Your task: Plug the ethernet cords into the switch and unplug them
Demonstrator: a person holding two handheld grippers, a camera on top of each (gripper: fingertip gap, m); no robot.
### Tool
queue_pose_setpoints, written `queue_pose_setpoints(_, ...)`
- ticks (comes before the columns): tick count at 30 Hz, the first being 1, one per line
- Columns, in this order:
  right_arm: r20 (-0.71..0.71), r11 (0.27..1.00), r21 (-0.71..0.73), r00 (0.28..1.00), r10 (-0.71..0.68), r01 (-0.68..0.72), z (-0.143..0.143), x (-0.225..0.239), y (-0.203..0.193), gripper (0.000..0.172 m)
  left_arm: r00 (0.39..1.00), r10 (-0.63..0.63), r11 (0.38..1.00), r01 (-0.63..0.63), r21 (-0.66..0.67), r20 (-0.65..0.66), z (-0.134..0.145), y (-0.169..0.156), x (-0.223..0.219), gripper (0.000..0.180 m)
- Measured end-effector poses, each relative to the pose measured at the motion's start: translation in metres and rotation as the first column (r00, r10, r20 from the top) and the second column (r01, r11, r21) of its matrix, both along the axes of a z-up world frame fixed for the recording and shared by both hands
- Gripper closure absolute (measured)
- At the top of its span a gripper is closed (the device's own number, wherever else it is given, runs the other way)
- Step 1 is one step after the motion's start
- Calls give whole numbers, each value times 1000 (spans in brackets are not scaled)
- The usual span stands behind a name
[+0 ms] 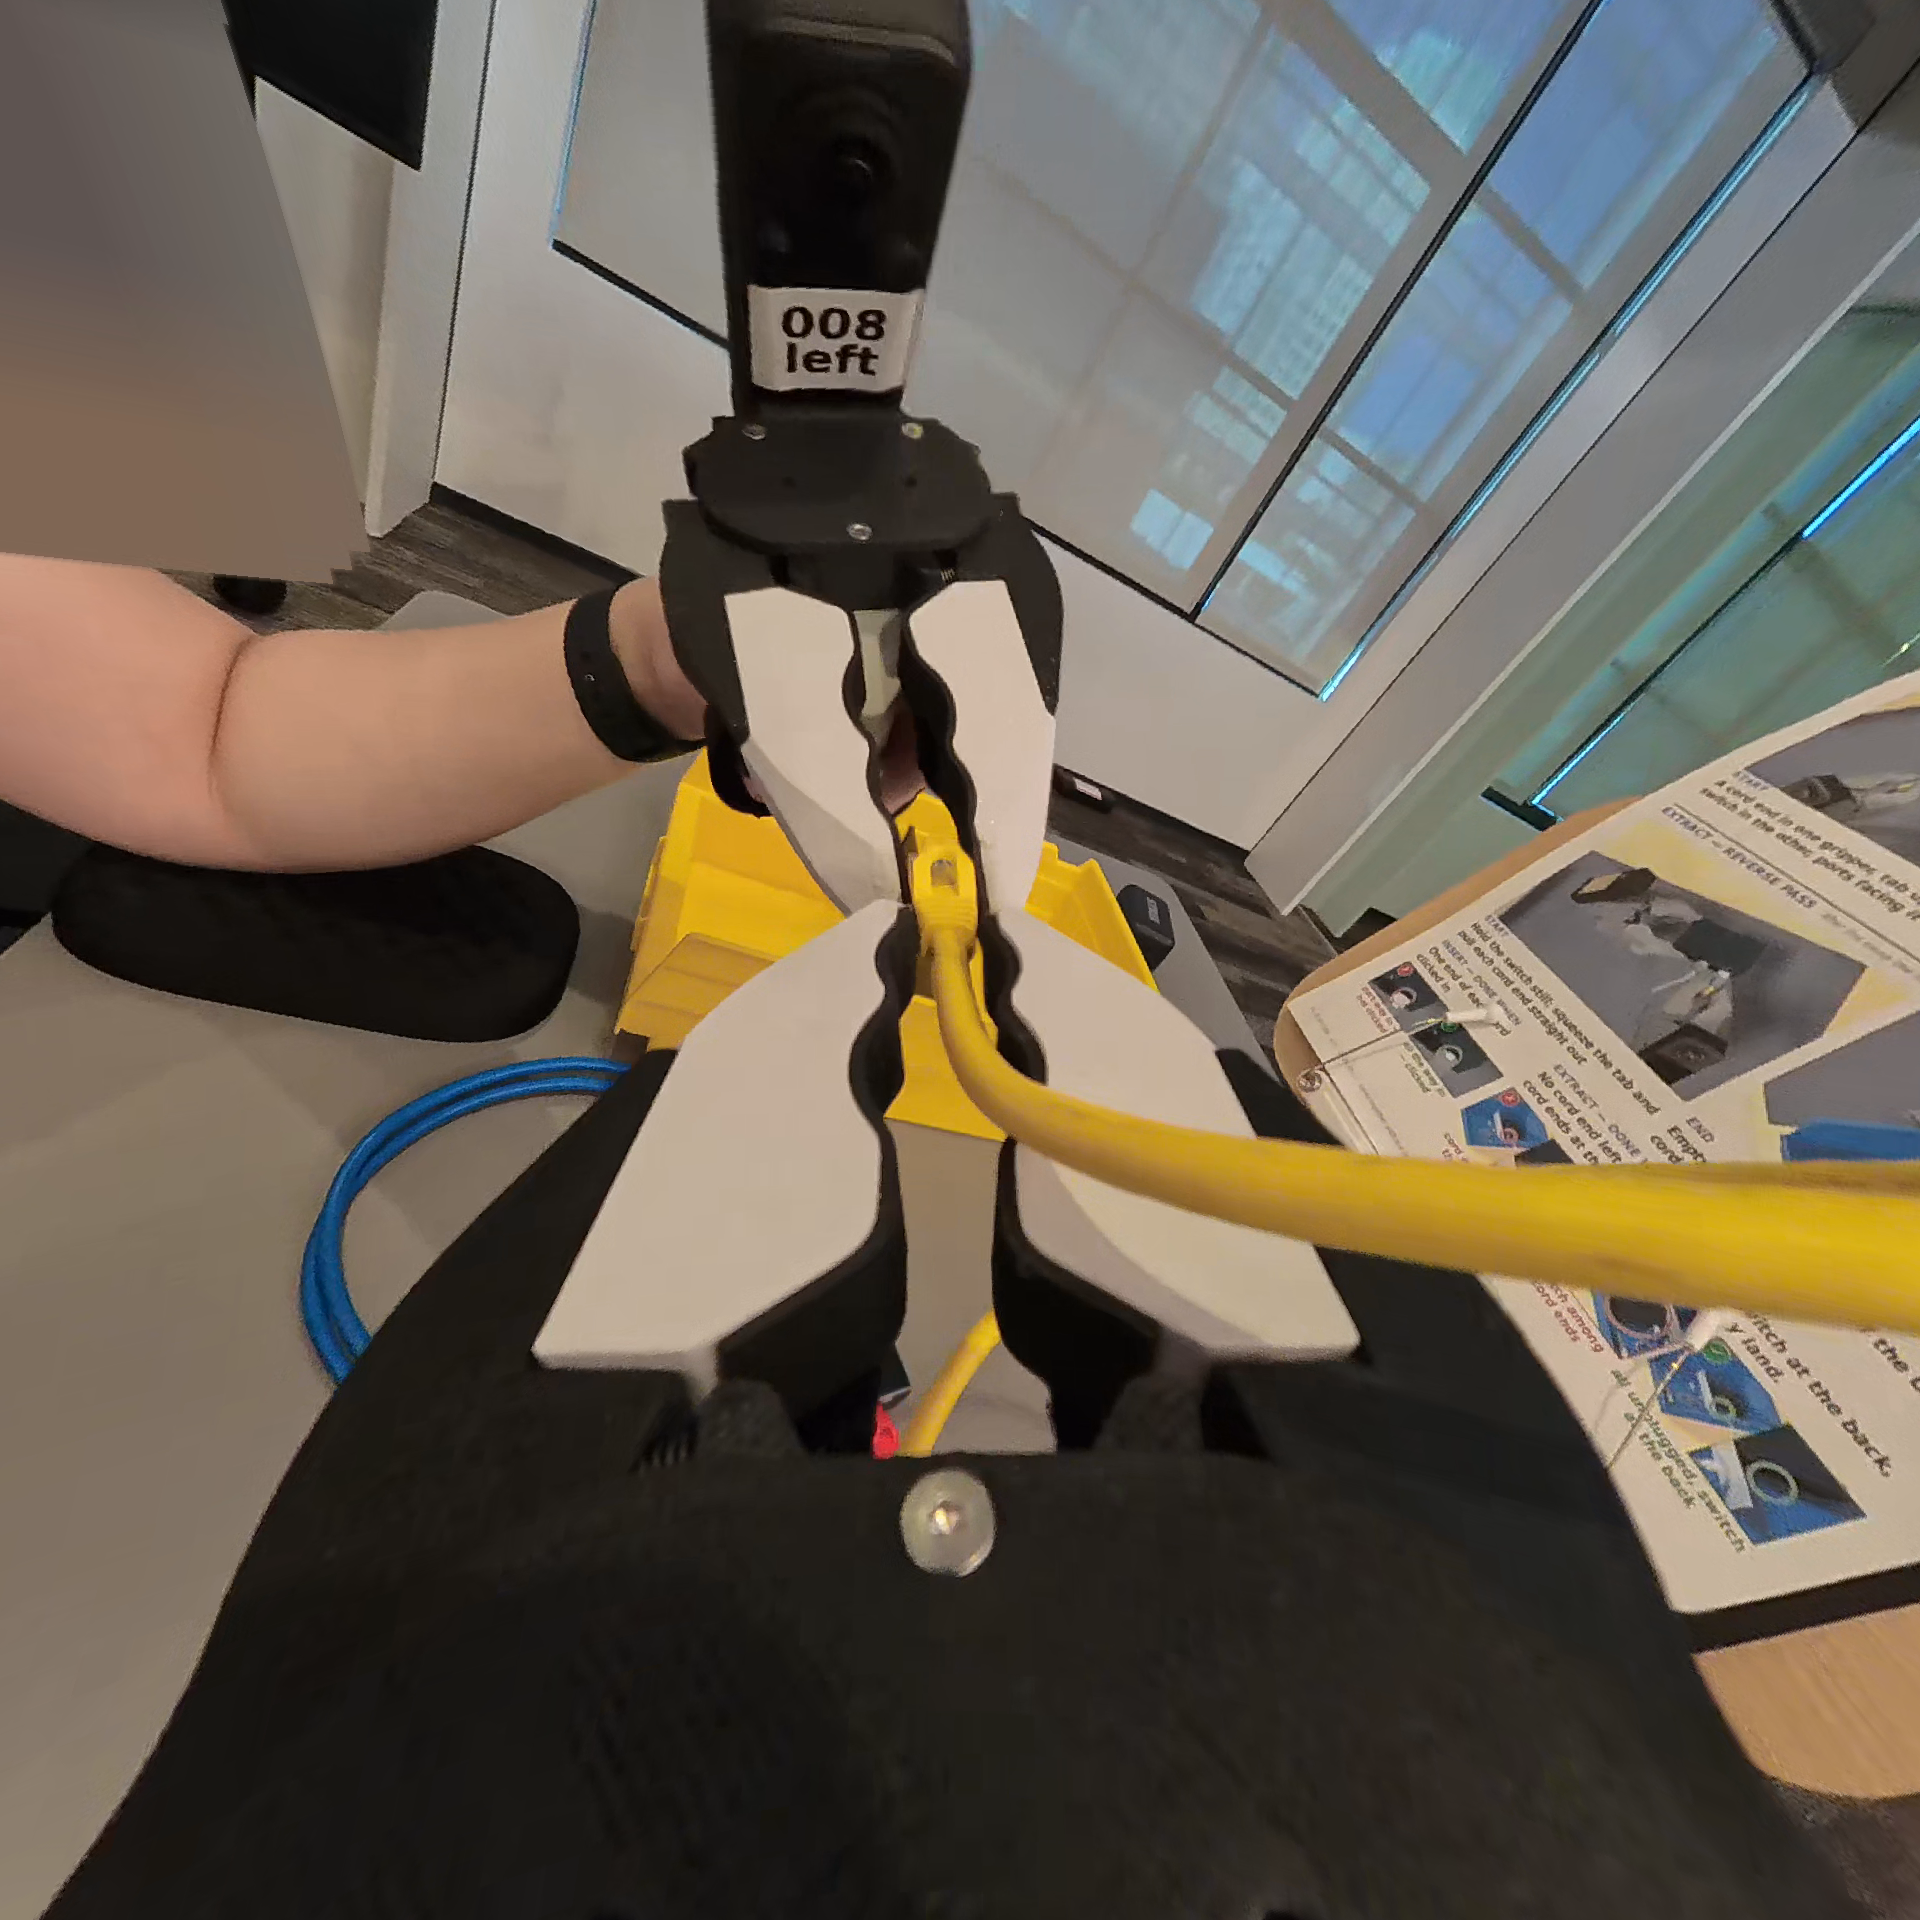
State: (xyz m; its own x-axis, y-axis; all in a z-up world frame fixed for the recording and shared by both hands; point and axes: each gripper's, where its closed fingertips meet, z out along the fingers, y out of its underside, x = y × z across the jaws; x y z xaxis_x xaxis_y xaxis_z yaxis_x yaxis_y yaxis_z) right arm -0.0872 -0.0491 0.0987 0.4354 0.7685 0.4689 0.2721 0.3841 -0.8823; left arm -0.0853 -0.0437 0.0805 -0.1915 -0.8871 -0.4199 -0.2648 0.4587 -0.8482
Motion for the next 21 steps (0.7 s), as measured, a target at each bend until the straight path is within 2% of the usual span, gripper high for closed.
queue_pose_setpoints(21,-37,991,-135,999,8,-13,-6,-1,6,159,999,46,997,-44,56,-25,-4,4,0,167)
